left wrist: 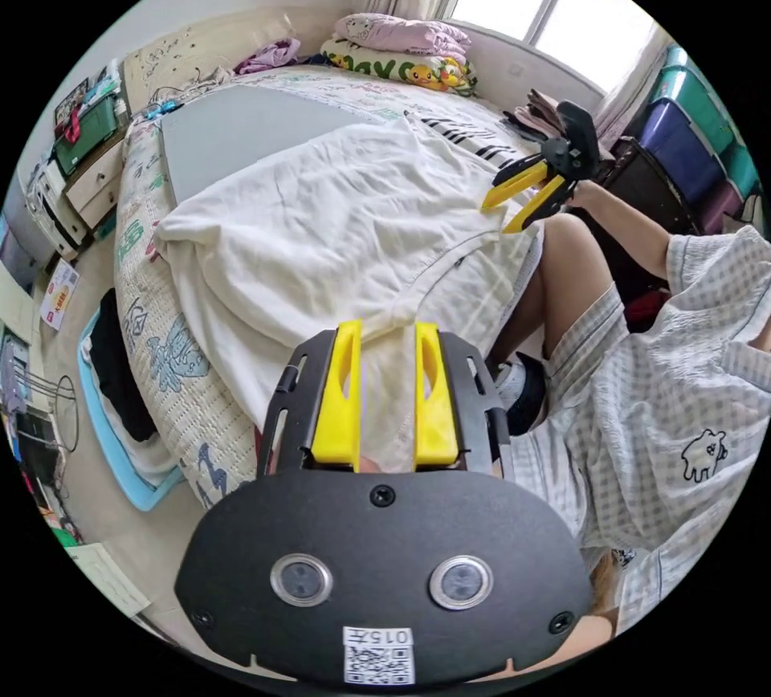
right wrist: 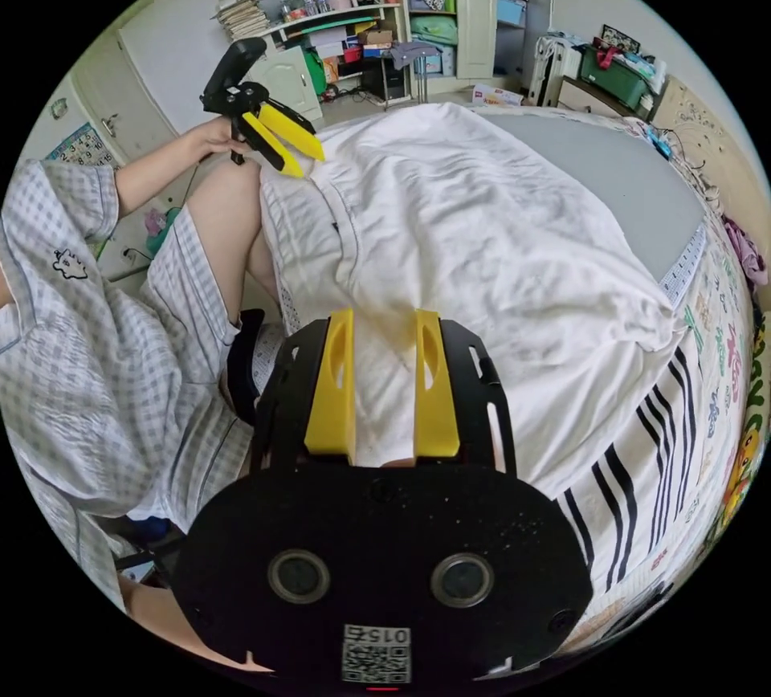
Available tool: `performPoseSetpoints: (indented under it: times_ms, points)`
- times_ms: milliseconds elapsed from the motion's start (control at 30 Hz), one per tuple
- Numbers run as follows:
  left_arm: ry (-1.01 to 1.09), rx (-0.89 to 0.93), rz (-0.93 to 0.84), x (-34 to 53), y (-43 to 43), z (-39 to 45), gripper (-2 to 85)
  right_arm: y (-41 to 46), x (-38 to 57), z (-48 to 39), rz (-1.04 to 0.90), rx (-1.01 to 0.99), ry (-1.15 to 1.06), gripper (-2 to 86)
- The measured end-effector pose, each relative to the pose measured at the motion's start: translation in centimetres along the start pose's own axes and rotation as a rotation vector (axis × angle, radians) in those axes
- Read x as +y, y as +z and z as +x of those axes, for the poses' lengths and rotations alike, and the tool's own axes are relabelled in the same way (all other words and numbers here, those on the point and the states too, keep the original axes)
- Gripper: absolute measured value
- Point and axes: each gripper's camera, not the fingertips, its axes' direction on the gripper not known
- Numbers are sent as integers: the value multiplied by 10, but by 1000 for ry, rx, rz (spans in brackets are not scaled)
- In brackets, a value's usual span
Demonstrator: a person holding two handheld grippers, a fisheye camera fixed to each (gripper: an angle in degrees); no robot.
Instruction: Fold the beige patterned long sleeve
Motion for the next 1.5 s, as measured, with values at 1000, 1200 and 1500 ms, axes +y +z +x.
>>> performPoseSetpoints:
  times_ms: [1000,1200,1500]
  points:
    - [-651,-127,618,-202,-61,-364,81,-187,-247,403,531,216,773,63]
    - [-383,148,519,-92,-37,-286,67,-136,-140,301,308,-33,555,81]
    - [-169,203,469,40,-36,-138,89,-123,-41,168,215,-106,656,106]
